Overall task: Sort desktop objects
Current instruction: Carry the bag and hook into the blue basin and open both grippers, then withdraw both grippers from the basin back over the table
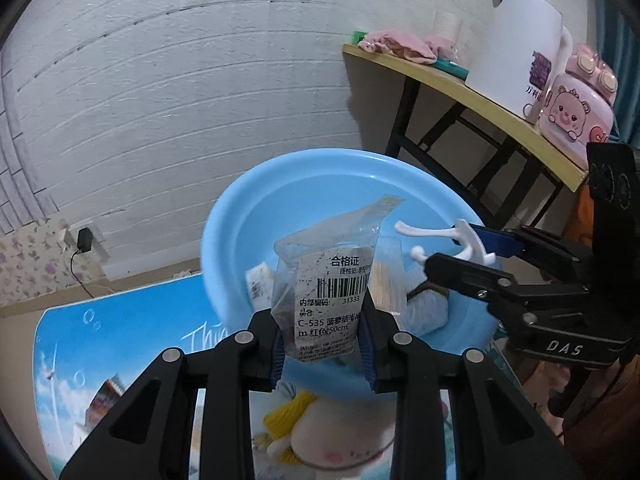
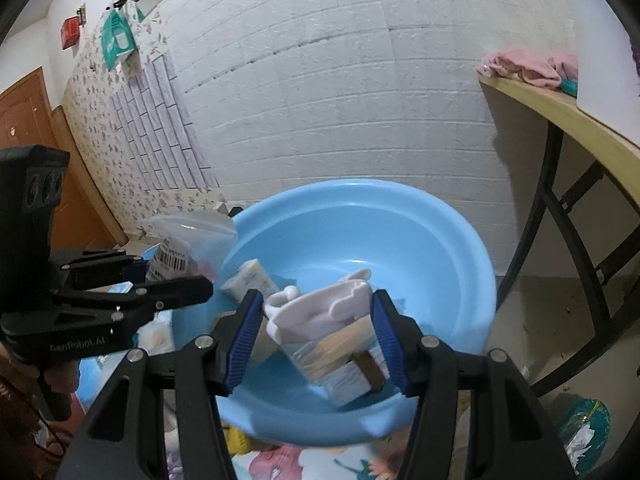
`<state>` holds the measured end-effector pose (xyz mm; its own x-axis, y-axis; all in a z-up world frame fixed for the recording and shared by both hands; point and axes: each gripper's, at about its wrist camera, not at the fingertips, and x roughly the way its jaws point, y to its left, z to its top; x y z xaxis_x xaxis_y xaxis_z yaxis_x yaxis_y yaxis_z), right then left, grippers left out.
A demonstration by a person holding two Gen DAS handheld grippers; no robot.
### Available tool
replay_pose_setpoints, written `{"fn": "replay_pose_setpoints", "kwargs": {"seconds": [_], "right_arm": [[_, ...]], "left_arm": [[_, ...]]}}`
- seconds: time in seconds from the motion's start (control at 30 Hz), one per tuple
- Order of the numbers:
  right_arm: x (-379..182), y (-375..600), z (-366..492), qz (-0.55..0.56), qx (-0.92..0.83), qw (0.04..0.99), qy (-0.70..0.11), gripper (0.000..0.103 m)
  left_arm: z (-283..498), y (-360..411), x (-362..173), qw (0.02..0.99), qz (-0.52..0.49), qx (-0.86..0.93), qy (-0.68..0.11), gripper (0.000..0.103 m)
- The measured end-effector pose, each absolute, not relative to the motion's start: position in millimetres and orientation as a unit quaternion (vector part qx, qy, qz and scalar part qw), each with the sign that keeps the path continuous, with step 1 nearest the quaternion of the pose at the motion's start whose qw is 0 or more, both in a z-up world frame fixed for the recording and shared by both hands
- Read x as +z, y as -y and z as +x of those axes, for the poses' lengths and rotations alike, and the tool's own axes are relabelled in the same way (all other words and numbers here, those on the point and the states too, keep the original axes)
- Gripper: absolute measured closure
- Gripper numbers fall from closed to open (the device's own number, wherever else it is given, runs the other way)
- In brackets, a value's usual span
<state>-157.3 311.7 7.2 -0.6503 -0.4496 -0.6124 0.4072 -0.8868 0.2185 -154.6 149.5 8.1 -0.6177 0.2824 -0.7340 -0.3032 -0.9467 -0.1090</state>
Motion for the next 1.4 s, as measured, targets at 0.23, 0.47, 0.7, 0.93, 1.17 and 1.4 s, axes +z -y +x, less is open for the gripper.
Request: {"fn": "replay_pose_setpoints", "kwargs": {"seconds": [0.23,0.47,0.7,0.93,1.17,1.4], "right_arm": [[-11.0,-310.6,-178.0,0.367,-0.902,0.223,0.036,0.048],[-14.8,-300.2,-183.4,0.363,-0.905,0.221,0.012,0.048],[-14.0,-294.4,-180.0,0.369,-0.904,0.215,0.009,0.037],[-3.7,-296.0,-168.4,0.363,-0.909,0.207,0.012,0.029],[8.2,-293.3,-148.5,0.354,-0.914,0.198,0.009,0.029],[17.1,-287.4,-125.8,0.35,-0.918,0.188,0.004,0.028]], "left_arm": [[-173.8,-156.5,-9.8,0.168,-0.426,0.889,-0.014,0.07],[-175.8,-152.9,-14.7,0.159,-0.419,0.894,-0.024,0.04],[-166.8,-147.5,-6.2,0.174,-0.406,0.897,-0.02,0.023],[-150.6,-144.4,0.2,0.175,-0.398,0.9,-0.024,0.015],[-130.3,-128.7,8.0,0.165,-0.389,0.906,-0.011,0.01],[-107.9,-107.5,8.4,0.137,-0.393,0.909,-0.002,0.009]]}}
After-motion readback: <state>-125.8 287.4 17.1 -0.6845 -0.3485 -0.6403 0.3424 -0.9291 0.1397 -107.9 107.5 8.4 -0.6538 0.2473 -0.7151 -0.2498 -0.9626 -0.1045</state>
